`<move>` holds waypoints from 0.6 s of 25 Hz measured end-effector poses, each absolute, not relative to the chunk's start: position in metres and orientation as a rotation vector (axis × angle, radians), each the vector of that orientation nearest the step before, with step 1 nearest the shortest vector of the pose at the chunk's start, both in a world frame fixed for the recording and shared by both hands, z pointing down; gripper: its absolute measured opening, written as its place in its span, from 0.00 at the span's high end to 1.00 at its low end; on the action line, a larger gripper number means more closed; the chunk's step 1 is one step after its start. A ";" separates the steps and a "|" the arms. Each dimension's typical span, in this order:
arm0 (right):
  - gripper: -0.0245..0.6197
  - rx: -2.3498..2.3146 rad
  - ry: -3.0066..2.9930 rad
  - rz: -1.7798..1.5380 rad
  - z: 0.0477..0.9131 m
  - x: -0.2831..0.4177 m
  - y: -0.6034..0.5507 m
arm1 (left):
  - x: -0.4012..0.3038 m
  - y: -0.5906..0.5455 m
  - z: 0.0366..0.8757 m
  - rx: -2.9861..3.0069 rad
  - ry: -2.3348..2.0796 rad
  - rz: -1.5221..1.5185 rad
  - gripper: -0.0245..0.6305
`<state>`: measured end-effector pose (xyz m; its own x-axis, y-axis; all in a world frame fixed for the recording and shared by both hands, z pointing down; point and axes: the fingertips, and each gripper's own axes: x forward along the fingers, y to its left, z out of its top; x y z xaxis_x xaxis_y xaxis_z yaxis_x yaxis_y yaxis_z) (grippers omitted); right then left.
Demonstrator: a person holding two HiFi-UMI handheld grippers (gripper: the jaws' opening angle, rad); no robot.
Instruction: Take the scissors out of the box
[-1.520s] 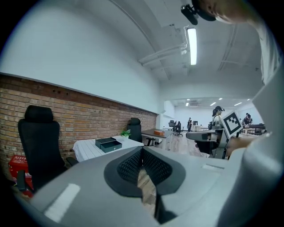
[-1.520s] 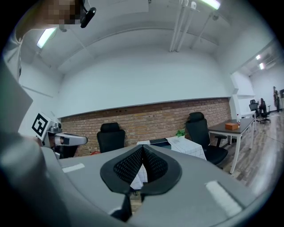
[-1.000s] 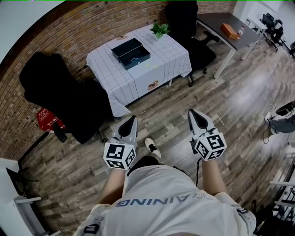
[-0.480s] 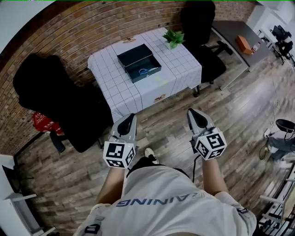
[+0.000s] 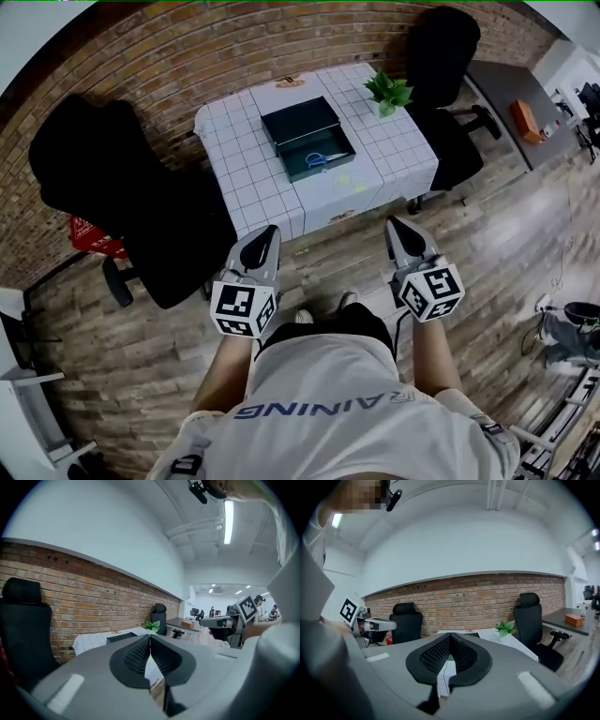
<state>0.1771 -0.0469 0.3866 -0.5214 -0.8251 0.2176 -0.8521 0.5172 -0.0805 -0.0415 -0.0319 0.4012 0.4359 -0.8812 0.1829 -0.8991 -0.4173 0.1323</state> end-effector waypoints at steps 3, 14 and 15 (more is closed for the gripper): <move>0.94 1.389 -2.620 0.251 0.387 0.165 -0.073 | -0.053 -0.046 0.404 2.446 -1.598 0.117 0.96; 0.94 1.181 -2.743 0.238 0.385 0.141 -0.199 | -0.068 -0.130 0.397 2.336 -1.787 0.142 0.96; 0.94 1.165 -2.751 0.241 0.385 0.141 -0.211 | -0.066 -0.140 0.396 2.325 -1.800 0.146 0.96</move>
